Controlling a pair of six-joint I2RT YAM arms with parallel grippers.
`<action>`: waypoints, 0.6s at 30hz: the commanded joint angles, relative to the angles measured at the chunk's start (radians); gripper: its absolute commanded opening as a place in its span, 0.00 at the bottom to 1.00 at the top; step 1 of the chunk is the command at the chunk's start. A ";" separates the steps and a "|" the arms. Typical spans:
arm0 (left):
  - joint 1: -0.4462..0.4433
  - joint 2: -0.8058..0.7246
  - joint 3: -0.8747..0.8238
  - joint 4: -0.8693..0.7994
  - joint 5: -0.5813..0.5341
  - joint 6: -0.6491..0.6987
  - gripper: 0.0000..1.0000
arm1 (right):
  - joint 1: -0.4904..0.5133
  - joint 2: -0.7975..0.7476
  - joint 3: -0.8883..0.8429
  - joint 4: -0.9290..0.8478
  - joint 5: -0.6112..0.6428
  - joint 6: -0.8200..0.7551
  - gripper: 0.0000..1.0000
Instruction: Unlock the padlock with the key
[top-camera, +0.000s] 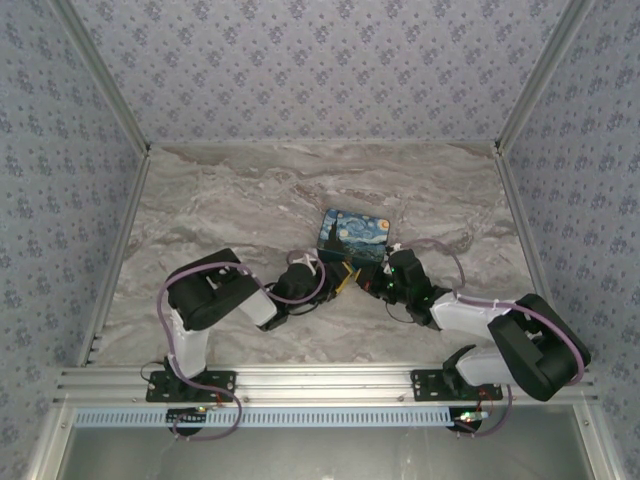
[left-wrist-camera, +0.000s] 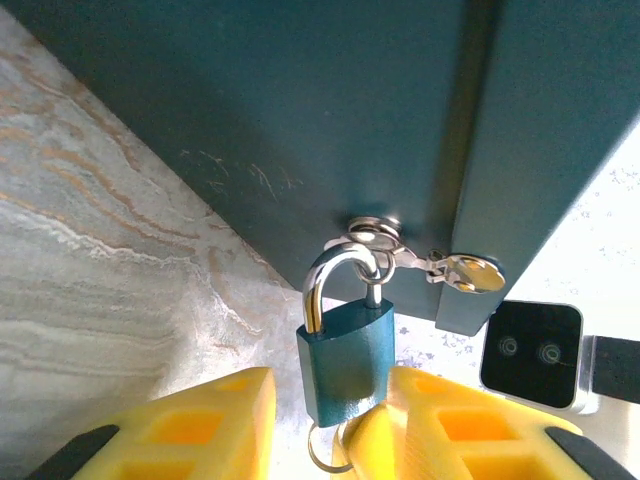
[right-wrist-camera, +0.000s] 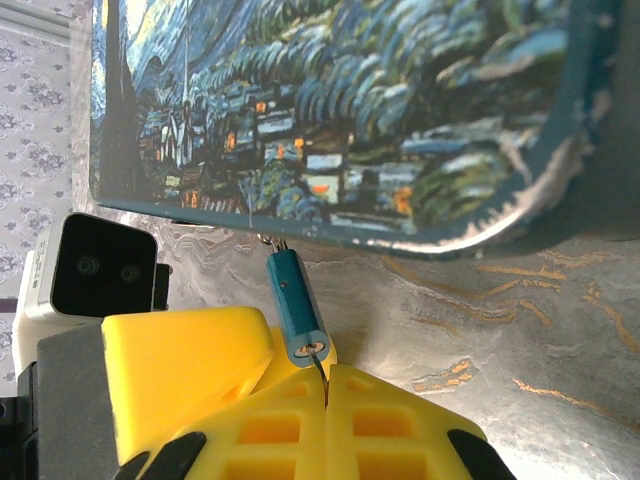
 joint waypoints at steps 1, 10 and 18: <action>-0.008 0.027 0.019 0.039 -0.026 -0.023 0.33 | 0.008 -0.013 0.022 -0.022 0.009 0.019 0.00; -0.009 0.055 0.026 0.051 -0.036 -0.062 0.33 | 0.008 -0.016 0.022 -0.016 0.004 0.031 0.00; -0.009 0.084 0.044 0.071 -0.035 -0.085 0.33 | 0.011 -0.018 0.022 -0.016 0.003 0.038 0.00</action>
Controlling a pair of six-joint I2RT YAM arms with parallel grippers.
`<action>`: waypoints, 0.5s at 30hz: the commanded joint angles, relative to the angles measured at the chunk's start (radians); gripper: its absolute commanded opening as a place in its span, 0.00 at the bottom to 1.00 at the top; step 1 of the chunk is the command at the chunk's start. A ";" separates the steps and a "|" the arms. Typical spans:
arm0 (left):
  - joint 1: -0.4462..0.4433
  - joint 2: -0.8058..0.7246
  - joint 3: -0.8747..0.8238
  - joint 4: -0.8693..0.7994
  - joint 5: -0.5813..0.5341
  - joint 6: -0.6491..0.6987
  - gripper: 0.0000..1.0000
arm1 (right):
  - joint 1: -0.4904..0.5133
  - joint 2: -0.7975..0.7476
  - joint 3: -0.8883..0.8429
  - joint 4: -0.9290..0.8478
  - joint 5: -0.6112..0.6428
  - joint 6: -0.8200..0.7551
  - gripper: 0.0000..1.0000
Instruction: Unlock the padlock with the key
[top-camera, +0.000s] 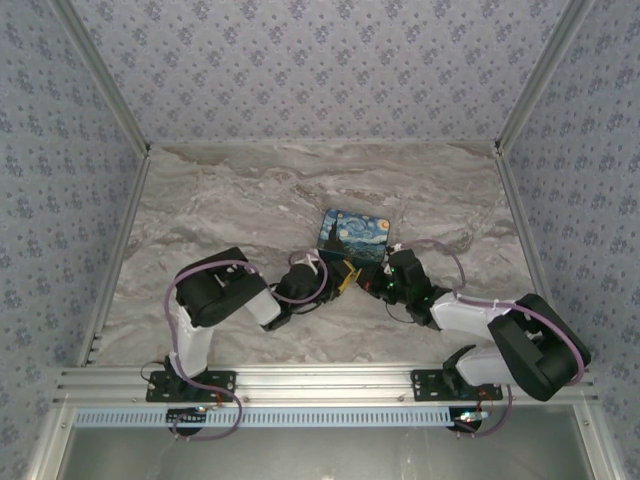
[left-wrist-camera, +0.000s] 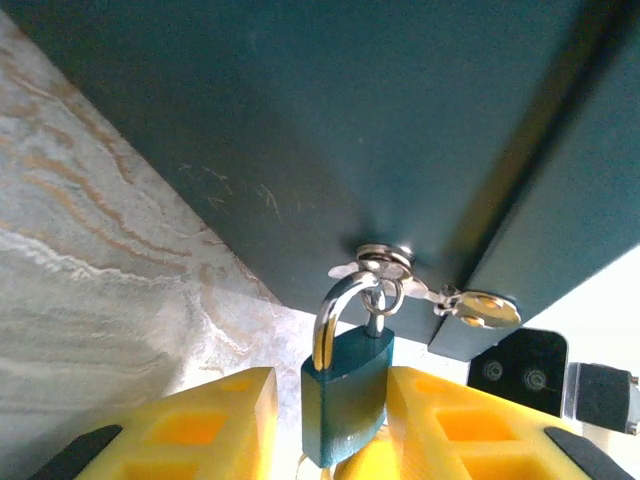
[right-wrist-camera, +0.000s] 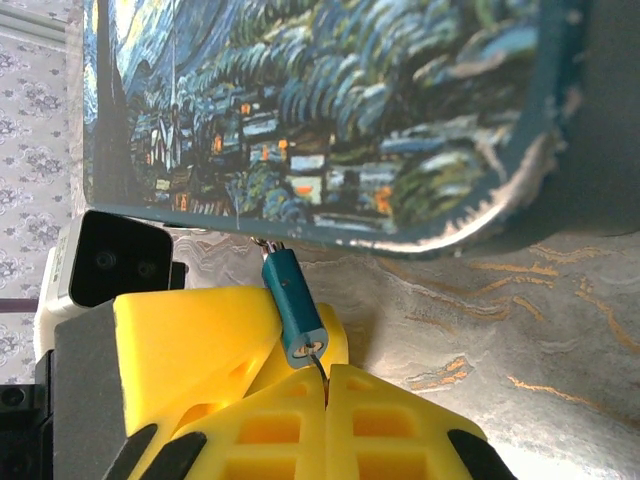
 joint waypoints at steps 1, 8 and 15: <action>-0.008 0.026 0.018 0.014 -0.017 -0.015 0.33 | 0.011 -0.018 0.023 -0.011 0.000 0.023 0.00; -0.008 0.025 0.017 0.010 -0.026 -0.014 0.27 | 0.013 -0.024 0.022 -0.011 -0.002 0.031 0.00; -0.007 0.020 0.010 -0.001 -0.035 -0.009 0.18 | 0.012 -0.059 0.020 -0.041 0.008 0.029 0.00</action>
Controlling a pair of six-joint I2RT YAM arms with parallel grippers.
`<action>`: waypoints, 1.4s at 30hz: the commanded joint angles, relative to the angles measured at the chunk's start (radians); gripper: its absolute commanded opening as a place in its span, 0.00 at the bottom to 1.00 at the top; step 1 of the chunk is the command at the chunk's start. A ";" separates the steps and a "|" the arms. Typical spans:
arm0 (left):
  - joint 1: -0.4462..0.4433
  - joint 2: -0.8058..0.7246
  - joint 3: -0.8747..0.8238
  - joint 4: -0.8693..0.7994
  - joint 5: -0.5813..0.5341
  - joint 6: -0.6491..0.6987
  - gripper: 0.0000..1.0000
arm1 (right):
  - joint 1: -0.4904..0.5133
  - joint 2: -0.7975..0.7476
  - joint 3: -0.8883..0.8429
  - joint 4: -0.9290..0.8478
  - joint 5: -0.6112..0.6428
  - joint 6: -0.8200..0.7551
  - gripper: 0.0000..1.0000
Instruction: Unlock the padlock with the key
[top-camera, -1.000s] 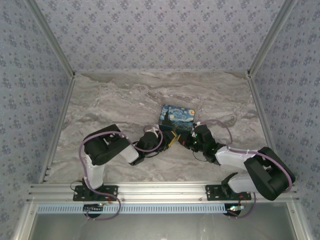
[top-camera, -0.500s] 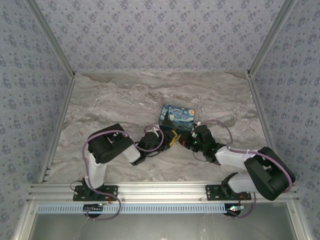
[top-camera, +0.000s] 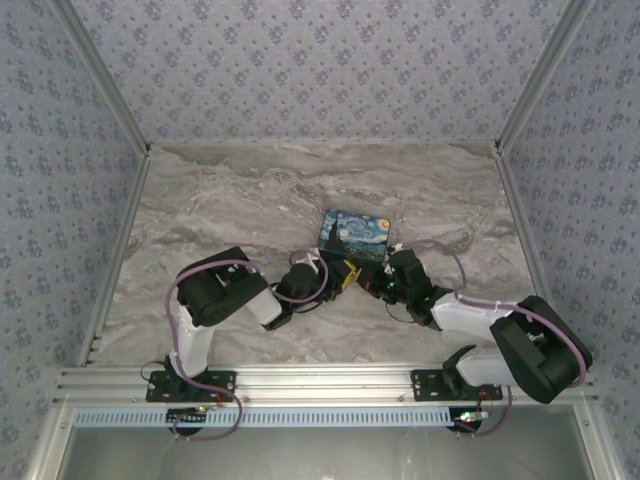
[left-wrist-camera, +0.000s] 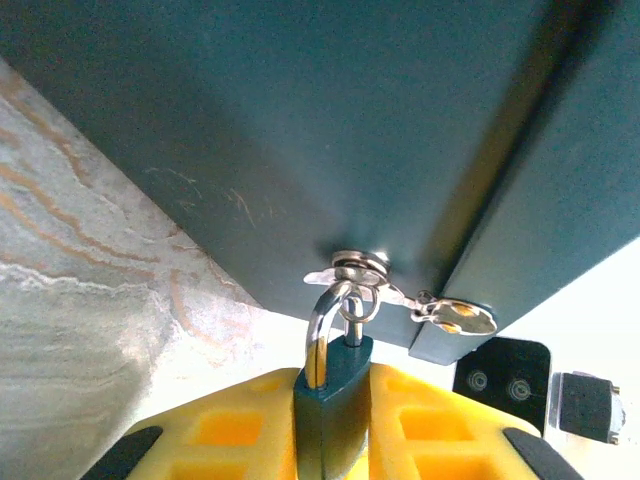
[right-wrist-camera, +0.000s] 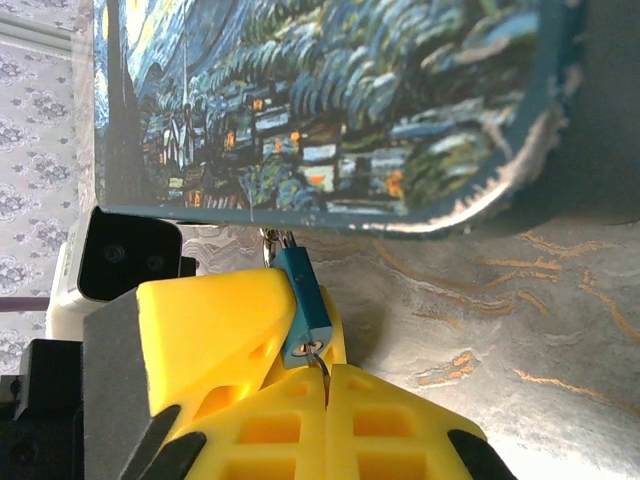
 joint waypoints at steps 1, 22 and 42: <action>-0.007 0.012 0.001 -0.024 -0.031 0.009 0.17 | 0.009 -0.038 0.019 -0.031 0.006 0.007 0.01; 0.020 -0.175 -0.055 -0.210 -0.047 0.080 0.03 | -0.027 -0.322 0.029 -0.326 0.070 -0.405 0.54; 0.025 -0.329 -0.055 -0.356 -0.036 0.047 0.00 | 0.183 -0.494 0.016 -0.246 0.153 -1.212 1.00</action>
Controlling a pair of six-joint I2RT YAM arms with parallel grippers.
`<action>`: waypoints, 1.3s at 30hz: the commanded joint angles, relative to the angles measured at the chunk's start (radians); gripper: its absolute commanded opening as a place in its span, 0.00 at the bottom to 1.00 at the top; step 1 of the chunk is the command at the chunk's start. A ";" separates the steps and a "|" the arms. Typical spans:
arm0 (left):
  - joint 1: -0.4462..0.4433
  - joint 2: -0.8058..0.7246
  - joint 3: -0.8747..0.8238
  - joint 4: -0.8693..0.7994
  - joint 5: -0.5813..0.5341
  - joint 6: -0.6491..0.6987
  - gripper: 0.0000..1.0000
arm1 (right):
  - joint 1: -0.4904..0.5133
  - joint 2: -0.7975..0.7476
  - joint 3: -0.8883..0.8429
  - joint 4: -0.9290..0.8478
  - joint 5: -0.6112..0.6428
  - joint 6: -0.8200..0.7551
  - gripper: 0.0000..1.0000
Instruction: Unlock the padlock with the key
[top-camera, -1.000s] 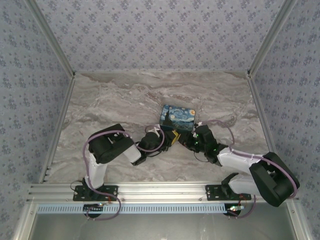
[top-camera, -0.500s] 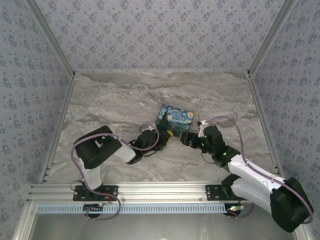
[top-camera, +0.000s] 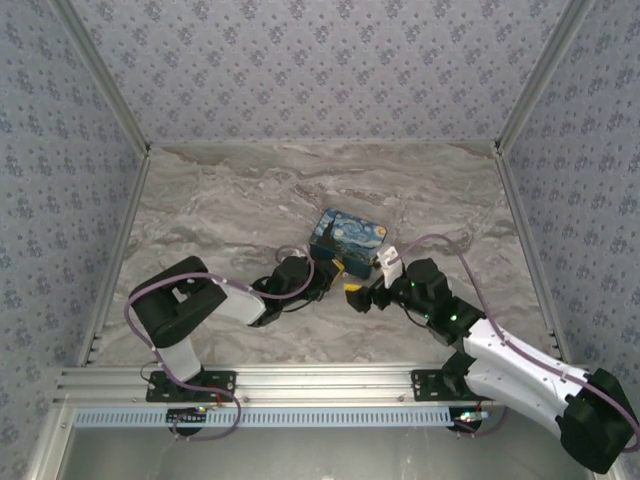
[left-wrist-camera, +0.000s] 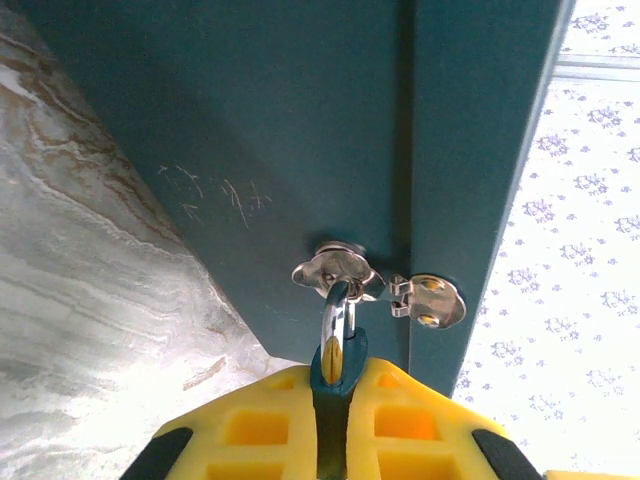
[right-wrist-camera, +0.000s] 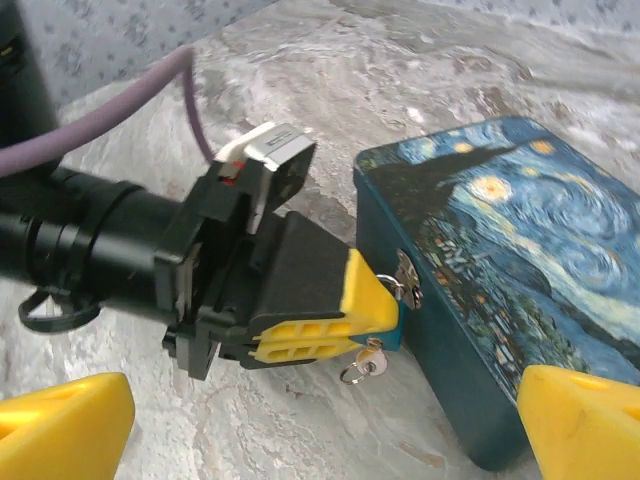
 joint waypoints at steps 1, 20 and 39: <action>0.003 -0.045 -0.001 0.011 -0.006 -0.009 0.00 | 0.080 -0.014 -0.003 0.016 0.138 -0.236 0.99; 0.009 -0.091 0.015 -0.025 0.035 -0.045 0.00 | 0.362 0.298 -0.025 0.237 0.750 -0.780 0.63; 0.009 -0.112 0.038 -0.066 0.049 -0.048 0.00 | 0.281 0.421 -0.023 0.384 0.622 -0.706 0.43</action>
